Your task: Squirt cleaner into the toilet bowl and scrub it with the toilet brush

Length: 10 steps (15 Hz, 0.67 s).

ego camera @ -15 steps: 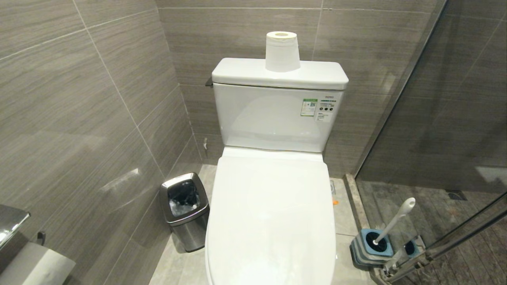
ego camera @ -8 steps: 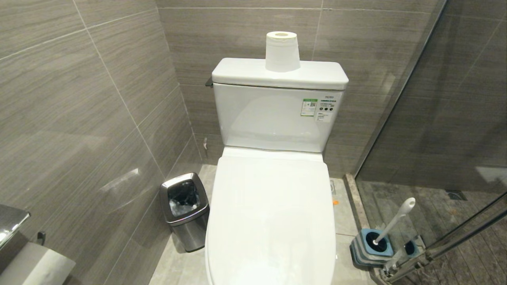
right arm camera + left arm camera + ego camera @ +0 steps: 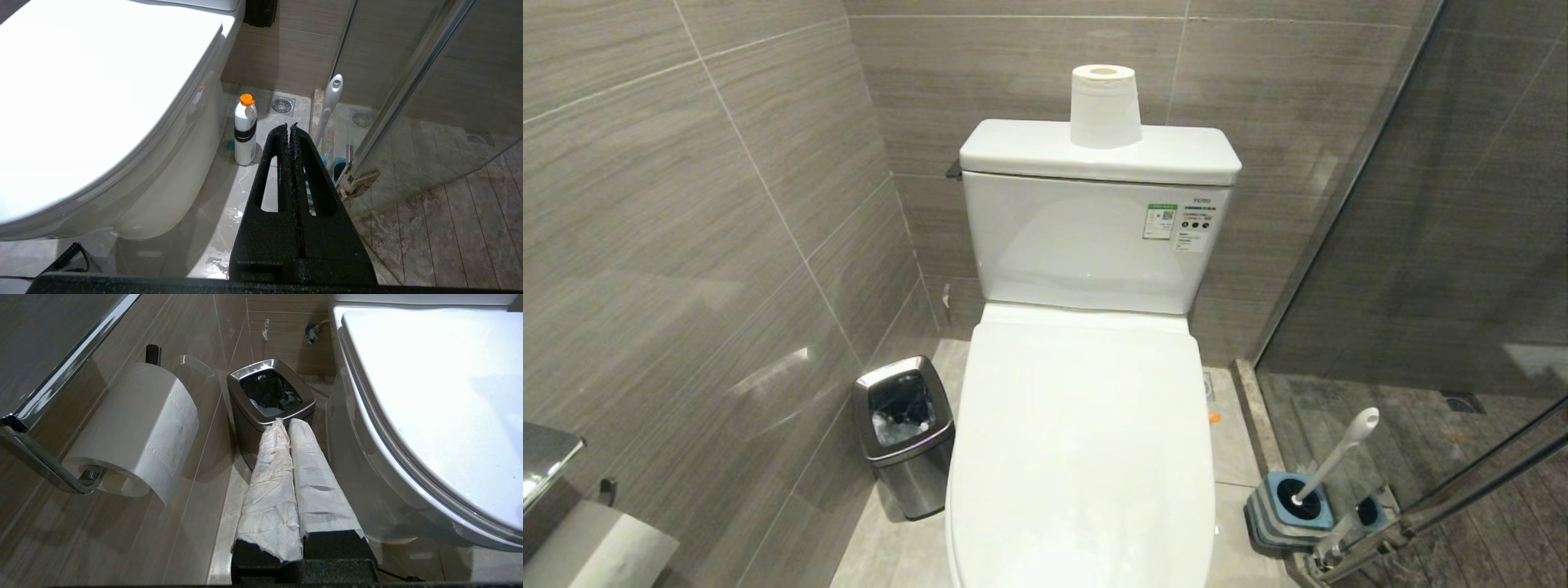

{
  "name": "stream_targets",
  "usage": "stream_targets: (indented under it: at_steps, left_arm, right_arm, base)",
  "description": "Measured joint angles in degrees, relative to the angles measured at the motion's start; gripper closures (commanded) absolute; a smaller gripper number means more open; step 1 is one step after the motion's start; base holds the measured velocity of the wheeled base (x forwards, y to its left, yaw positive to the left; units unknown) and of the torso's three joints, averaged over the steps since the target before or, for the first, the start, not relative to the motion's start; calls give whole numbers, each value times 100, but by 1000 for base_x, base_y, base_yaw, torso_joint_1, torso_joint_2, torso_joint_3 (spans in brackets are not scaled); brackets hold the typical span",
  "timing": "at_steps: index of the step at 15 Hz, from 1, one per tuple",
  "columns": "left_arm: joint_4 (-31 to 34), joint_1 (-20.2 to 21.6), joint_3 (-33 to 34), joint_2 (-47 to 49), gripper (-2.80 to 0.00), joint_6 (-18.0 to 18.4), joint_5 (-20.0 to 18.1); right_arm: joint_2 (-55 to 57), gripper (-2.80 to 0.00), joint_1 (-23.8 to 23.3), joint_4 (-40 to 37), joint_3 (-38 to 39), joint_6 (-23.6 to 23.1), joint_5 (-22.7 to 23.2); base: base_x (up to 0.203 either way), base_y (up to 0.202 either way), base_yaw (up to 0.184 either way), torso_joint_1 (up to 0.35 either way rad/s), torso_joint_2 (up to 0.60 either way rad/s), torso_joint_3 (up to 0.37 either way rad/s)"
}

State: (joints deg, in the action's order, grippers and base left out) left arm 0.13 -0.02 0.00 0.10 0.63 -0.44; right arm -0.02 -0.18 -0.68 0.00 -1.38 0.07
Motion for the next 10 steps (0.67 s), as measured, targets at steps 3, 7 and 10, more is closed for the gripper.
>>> stream_targets:
  at_steps: [3, 7, 10]
  left_arm:
    - [0, 2, 0, 0, 0, 0, 2]
    - [2, 2, 0, 0, 0, 0, -2]
    - [1, 2, 0, 0, 0, 0, 0]
  right_arm:
    - [0, 0, 0, -2, 0, 1, 0]
    - [0, 0, 0, -2, 0, 0, -2]
    - [0, 0, 0, 0, 0, 1, 2]
  base:
    - [0, 0, 0, 0, 0, 0]
    - [0, 0, 0, 0, 0, 0]
    - [0, 0, 0, 0, 0, 0]
